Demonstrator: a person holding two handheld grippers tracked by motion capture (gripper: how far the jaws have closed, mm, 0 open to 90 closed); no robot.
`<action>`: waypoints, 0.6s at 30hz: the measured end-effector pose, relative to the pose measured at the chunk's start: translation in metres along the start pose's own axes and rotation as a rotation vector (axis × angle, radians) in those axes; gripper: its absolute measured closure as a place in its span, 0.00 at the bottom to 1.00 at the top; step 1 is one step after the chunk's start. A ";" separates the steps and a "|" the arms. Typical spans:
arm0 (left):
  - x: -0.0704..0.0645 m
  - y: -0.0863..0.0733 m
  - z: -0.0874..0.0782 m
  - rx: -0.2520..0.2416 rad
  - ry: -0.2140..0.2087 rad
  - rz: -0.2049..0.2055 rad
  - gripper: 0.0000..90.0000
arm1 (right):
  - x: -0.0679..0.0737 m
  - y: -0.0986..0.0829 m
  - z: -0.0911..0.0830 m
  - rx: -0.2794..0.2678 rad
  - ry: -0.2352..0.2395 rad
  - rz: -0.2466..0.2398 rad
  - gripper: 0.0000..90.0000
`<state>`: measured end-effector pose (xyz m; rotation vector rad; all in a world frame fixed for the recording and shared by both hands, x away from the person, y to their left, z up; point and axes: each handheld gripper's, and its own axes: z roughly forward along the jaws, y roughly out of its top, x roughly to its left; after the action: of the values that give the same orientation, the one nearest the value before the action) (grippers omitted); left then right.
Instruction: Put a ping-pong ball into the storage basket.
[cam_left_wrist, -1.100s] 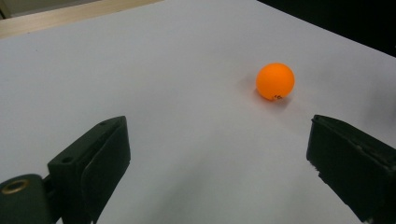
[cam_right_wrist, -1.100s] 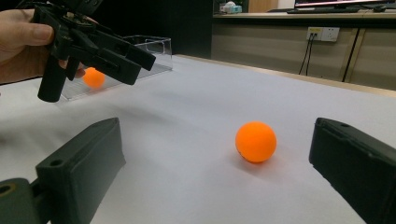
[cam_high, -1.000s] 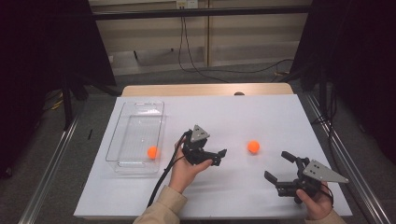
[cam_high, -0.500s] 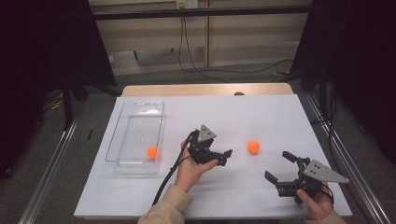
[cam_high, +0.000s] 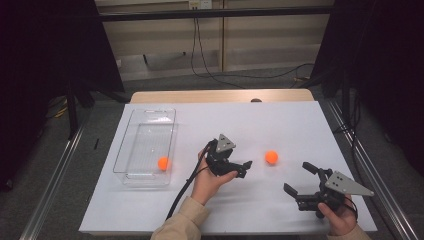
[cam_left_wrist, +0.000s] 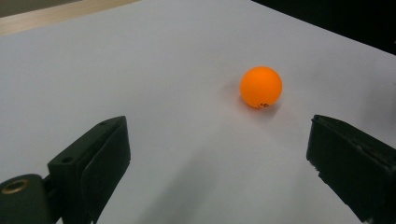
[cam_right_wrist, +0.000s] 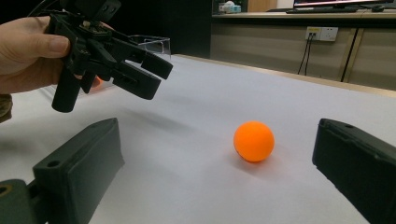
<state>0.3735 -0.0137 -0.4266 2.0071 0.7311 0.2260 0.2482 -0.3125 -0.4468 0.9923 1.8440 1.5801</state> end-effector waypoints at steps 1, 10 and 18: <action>0.000 0.000 0.000 0.004 0.001 0.007 0.07 | 0.000 0.000 0.000 0.000 0.001 0.001 0.02; -0.004 0.001 0.009 0.004 -0.006 0.021 0.07 | 0.000 0.000 0.000 -0.001 0.002 0.001 0.02; -0.008 0.004 0.015 0.005 -0.019 0.026 0.07 | 0.000 0.000 -0.001 -0.004 0.001 0.002 0.02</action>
<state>0.3753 -0.0306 -0.4302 2.0223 0.6945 0.2199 0.2479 -0.3133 -0.4463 0.9922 1.8405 1.5850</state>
